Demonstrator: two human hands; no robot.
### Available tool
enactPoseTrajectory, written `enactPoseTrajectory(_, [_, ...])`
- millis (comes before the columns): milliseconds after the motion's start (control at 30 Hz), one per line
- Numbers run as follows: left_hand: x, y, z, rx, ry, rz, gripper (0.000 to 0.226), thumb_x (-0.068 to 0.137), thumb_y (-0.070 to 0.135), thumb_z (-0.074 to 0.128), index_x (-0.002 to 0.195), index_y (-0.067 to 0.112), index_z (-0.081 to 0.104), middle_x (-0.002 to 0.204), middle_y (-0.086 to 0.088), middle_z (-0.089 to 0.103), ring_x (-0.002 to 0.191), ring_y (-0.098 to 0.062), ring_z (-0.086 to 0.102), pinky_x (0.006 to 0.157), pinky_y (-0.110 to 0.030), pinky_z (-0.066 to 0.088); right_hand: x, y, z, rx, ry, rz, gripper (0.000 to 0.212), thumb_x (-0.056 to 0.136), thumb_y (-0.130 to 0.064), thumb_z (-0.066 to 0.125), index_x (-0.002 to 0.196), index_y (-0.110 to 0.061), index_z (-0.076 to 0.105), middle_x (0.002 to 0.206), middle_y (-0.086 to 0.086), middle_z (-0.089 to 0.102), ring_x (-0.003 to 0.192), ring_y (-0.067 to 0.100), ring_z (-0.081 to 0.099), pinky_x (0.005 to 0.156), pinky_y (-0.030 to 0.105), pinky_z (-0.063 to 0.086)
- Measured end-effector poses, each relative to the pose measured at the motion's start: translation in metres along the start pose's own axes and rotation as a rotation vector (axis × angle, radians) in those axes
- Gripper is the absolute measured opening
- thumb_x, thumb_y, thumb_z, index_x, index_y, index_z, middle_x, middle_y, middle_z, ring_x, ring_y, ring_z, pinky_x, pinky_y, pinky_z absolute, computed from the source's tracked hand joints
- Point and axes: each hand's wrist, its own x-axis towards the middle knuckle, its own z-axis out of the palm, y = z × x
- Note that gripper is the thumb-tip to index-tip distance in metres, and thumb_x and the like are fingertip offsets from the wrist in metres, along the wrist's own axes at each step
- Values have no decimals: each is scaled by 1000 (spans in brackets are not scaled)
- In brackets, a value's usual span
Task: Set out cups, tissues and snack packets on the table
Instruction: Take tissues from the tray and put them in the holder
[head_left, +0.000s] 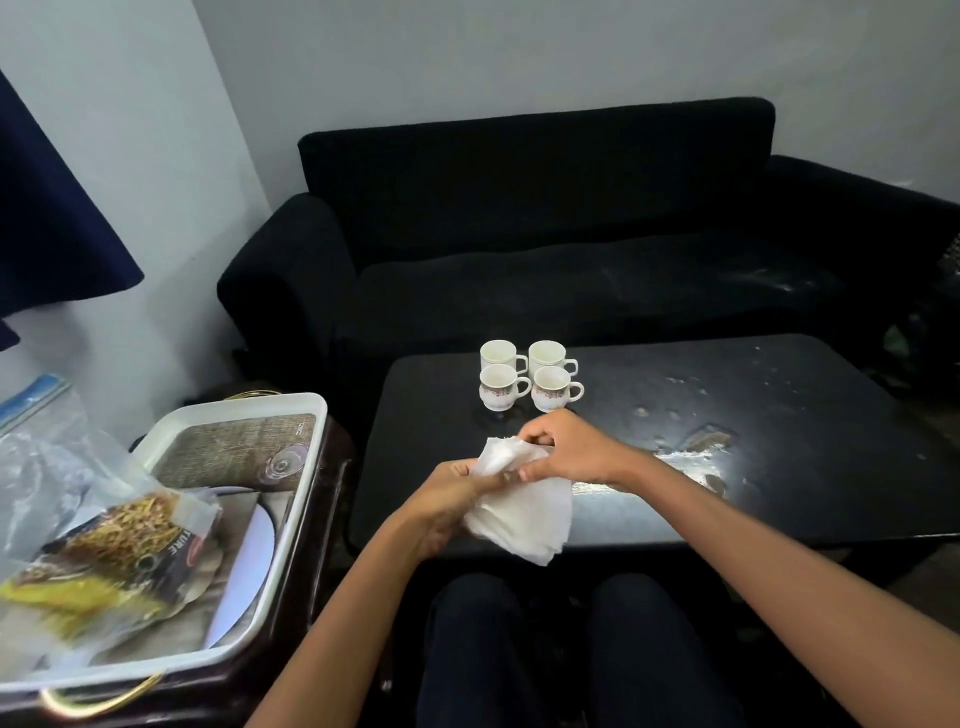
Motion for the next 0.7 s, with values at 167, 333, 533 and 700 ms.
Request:
enactPoseTrajectory(167, [2,-2,9,-157,99,-7,26,79,6,73,104,3,67,92,-11,73,75,-18,71,60,-27,59,-2,0,3,25,179,39,8,71,-3,71,75,-8,65,62,-6,51,63,9,44,62,26,34])
enactPoseTrajectory(333, [8,-12,4,-208,200,-50,18,80,2,72,96,5,66,95,-11,73,82,-21,71,64,-30,59,-3,8,-2,104,386,110,11,71,-5,71,70,-8,61,65,2,53,61,13,44,57,27,33])
enactPoseTrajectory(533, [15,-12,8,-149,343,51,9,81,1,70,83,8,66,83,-8,70,68,-14,68,51,-21,55,-8,18,-1,206,415,161,24,71,-10,72,80,6,57,72,8,52,66,17,44,60,30,33])
enactPoseTrajectory(700, [25,-5,11,-84,470,162,10,83,-1,68,83,9,66,83,-7,69,73,-17,68,53,-25,58,-7,19,-6,250,444,213,14,72,-8,61,67,-3,49,62,2,44,62,18,39,60,32,28])
